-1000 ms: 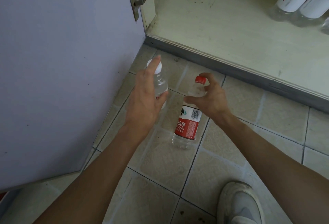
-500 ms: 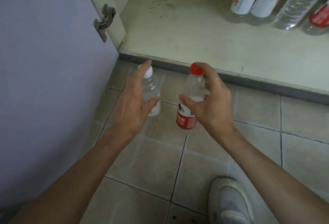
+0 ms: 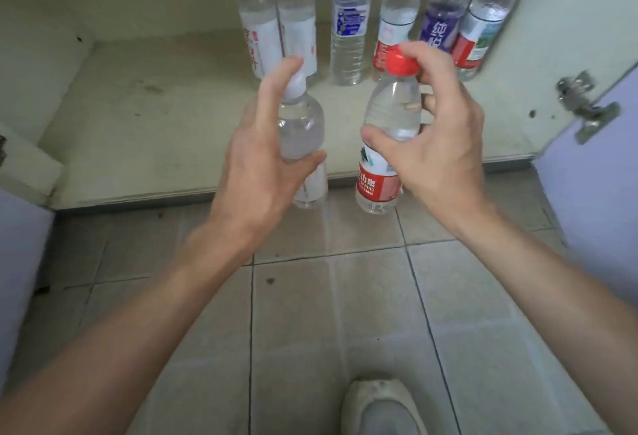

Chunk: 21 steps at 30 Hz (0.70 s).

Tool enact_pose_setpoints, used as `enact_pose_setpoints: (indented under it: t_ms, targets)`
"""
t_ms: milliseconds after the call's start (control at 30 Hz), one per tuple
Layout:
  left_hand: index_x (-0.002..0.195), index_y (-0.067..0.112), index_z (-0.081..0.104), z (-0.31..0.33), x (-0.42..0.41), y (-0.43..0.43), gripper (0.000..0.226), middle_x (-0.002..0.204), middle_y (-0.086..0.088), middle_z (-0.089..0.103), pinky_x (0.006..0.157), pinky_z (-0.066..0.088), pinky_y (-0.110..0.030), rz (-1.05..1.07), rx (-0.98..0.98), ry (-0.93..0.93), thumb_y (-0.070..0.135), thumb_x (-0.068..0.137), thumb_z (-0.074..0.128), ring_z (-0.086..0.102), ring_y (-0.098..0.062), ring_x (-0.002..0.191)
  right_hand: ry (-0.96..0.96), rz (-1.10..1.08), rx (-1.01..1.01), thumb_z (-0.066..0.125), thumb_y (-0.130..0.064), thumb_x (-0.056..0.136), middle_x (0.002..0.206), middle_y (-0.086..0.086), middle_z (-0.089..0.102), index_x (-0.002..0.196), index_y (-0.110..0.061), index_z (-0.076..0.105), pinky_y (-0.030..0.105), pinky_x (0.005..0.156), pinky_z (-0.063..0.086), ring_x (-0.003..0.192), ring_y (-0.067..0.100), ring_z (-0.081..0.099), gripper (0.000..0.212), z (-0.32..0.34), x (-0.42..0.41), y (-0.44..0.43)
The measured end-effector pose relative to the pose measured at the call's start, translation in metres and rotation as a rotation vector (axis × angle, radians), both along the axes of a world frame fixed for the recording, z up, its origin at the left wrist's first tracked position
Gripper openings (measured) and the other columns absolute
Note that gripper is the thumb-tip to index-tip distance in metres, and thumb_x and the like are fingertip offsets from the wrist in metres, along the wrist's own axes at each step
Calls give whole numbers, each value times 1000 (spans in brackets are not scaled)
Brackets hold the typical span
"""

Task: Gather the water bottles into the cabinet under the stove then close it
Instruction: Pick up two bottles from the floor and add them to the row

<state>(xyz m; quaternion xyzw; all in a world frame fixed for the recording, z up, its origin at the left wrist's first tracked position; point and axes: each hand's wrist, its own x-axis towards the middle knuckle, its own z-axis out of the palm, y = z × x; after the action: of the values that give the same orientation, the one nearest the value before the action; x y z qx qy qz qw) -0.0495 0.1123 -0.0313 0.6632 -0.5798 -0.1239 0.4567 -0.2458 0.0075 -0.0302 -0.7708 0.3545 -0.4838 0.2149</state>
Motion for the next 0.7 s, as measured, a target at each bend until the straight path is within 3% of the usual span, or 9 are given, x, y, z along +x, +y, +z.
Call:
enact_pose_setpoints:
  t_ms: [133,267,367,533,700]
  targets:
    - [165,31,37,5,-36,-59,105,158,9,55,113,54,-46,-94,-54,33,4,80,95,59,-17,136,45,-113,-65,91,-19,74,138,-3,67,149,-16,56,43,105,54,123,18,65,83,18,-36,-45]
    - [165,37,37,5,-65,-111,107,158,14,51,115,46,-29,-127,-57,39,3,81,94,53,-10,140,52,-193,-78,91,-22,74,134,-3,67,148,-19,55,46,102,55,119,20,66,82,17,-60,-88]
    - [163,44,35,-2,-81,-143,108,151,9,57,111,51,-36,-149,-53,47,4,82,94,58,-15,132,81,-247,-65,91,-21,75,136,0,65,148,-21,53,48,101,55,120,23,65,83,9,-77,-112]
    - [156,48,36,-6,-98,-188,105,156,10,56,112,51,-36,-193,-68,30,3,81,95,55,-9,136,96,-322,-36,93,-21,75,132,3,64,148,-26,51,50,99,54,117,27,63,84,-5,-96,-141]
    - [151,47,38,-6,-108,-220,100,147,11,61,108,55,-42,-183,-58,68,5,80,96,60,-17,130,73,-351,-24,94,-18,76,133,0,63,148,-24,50,49,101,53,118,26,63,85,-8,-97,-166]
